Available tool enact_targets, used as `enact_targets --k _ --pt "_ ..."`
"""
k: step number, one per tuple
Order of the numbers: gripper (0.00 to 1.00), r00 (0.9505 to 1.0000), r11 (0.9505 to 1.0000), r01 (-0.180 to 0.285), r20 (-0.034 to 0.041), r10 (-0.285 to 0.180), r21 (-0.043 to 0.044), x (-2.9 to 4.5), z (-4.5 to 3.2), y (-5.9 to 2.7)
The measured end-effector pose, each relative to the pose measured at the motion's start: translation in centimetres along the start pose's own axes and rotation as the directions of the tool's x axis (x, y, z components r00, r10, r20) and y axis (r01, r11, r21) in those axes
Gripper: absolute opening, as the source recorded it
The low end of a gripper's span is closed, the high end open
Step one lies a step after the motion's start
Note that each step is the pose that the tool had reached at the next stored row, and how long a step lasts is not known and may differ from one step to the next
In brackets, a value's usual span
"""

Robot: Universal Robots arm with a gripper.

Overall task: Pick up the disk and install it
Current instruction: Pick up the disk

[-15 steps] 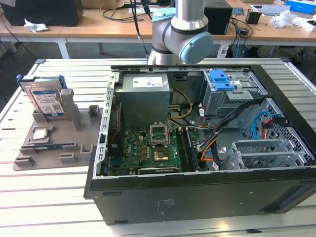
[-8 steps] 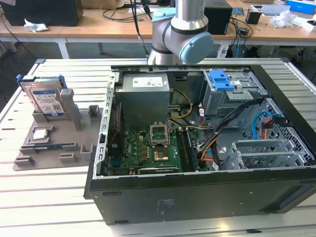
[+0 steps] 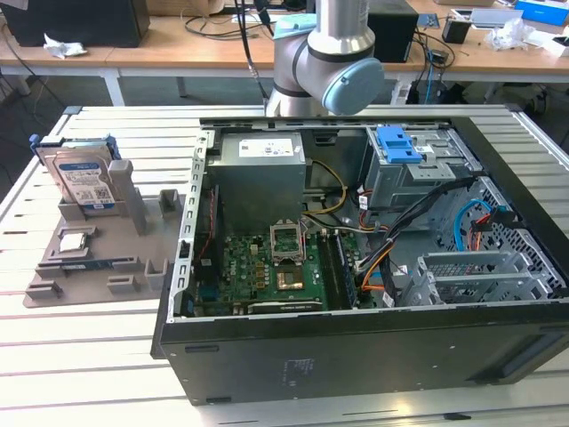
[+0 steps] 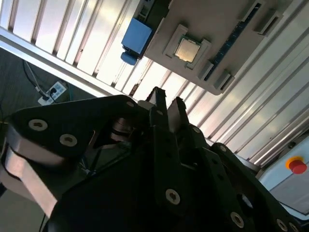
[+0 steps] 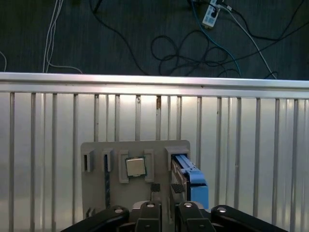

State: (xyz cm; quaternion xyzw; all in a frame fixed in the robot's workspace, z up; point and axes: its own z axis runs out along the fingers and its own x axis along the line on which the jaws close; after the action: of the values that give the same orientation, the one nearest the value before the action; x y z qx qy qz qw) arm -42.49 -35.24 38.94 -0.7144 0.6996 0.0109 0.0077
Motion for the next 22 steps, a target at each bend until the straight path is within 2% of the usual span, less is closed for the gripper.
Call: enact_targets --k 3,4,6,9,11,13,16,22 --pt "0.42 1.0000 1.0000 0.000 0.0000 0.000 0.0000 0.00 0.00 0.00" --pt "0.42 1.0000 1.0000 0.000 0.0000 0.000 0.0000 0.00 0.00 0.00" --pt "0.54 1.0000 1.0000 0.001 0.0000 -0.001 0.0000 0.00 0.00 0.00" --pt "0.54 1.0000 1.0000 0.001 -0.0014 -0.001 0.0000 0.00 0.01 -0.02" --pt "0.54 0.9999 1.0000 0.001 -0.0113 -0.001 -0.0004 -0.08 0.02 -0.22" --pt "0.54 0.9997 1.0000 0.001 -0.0263 -0.001 -0.0008 -0.34 0.09 -0.91" --pt "0.54 0.9994 1.0000 0.001 -0.0347 -0.001 -0.0028 -0.80 0.36 -1.66" --pt "0.54 0.9993 1.0000 0.001 -0.0371 -0.001 -0.0078 -1.76 1.82 -2.44"
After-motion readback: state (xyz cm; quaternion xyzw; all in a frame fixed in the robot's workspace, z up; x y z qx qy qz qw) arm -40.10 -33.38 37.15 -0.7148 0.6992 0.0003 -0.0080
